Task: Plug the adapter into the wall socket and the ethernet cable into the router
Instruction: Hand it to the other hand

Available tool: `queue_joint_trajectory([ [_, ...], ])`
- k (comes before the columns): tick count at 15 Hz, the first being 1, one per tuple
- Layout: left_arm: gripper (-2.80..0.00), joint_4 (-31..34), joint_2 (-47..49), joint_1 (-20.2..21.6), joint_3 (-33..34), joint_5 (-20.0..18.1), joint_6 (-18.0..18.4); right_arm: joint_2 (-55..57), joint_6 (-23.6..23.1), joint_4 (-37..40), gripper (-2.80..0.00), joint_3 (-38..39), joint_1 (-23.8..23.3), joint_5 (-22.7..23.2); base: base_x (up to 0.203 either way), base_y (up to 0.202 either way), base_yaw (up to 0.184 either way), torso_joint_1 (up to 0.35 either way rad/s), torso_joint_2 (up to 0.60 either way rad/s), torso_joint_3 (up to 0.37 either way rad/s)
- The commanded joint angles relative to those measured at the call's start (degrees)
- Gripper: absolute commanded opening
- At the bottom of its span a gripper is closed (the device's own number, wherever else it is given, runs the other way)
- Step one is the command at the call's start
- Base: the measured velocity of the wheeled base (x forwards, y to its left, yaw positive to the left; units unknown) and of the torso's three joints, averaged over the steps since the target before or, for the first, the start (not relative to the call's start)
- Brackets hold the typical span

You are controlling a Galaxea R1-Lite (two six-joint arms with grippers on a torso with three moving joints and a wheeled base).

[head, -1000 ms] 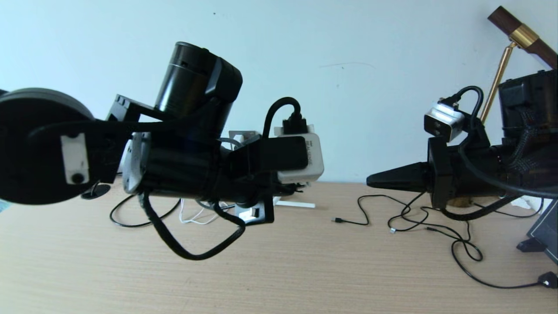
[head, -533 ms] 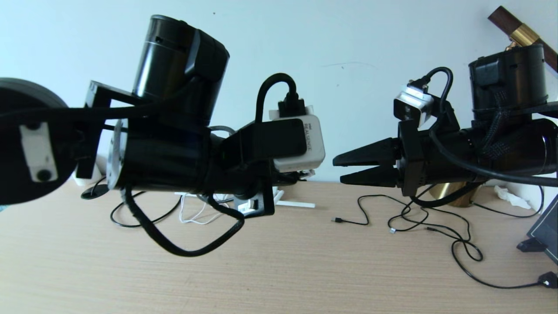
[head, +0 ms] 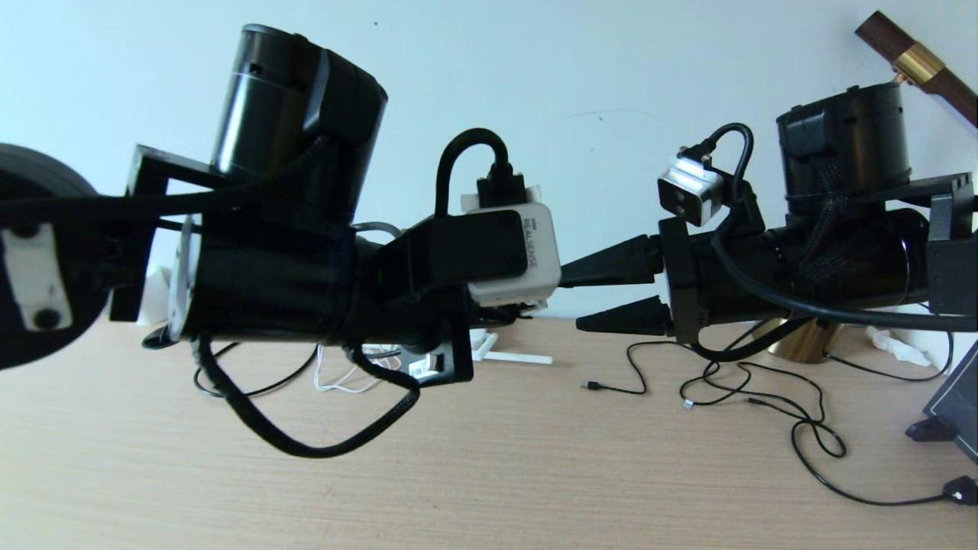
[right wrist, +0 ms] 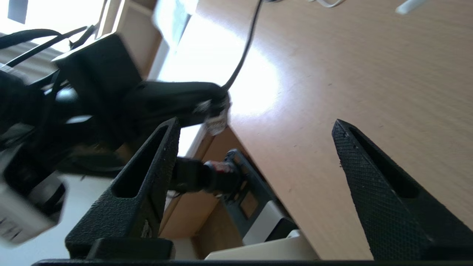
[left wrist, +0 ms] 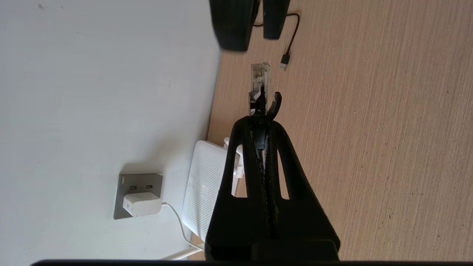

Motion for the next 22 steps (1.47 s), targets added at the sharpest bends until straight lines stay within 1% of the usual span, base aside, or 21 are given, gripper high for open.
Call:
queue_joint_trajectory([
  [1,-2.8,0.07,0.16,-0.03,0.0,-0.04,0.34,1.6,0.01,-0.06,0.0,-0.12,0.88,-2.58,0.0,0.0,0.0,0.0,0.0,0.0],
  [2,-2.8,-0.01,0.39,-0.08,-0.05,-0.04,0.29,2.3,-0.21,-0.19,0.0,-0.06,1.53,-4.59,0.0,0.0,0.0,0.0,0.0,0.0],
  [5,-2.8,-2.56,1.99,-0.75,-0.3,-0.12,0.17,2.43,-0.26,-0.3,0.0,0.06,2.02,-4.78,0.0,0.0,0.0,0.0,0.0,0.0],
  [14,-2.8,-2.48,2.03,-0.91,0.09,-0.04,0.16,3.31,-0.17,-1.35,0.0,-0.3,2.19,-5.5,0.0,0.0,0.0,0.0,0.0,0.0],
  [18,-2.8,-2.57,2.2,-1.15,0.09,-0.04,0.1,3.0,-1.22,-1.26,0.0,0.1,2.19,-5.84,0.0,0.0,0.0,0.0,0.0,0.0],
  [19,-2.8,-2.57,2.21,-1.26,0.09,-0.04,0.07,3.04,-1.22,-1.26,-2.8,0.06,2.19,-5.84,0.0,0.0,0.0,0.0,0.0,0.0],
  [22,-2.8,-2.48,2.04,-1.28,0.18,-0.04,-0.28,2.75,-1.22,-1.18,-2.8,0.23,2.21,-5.75,0.0,0.0,0.0,0.0,0.0,0.0],
])
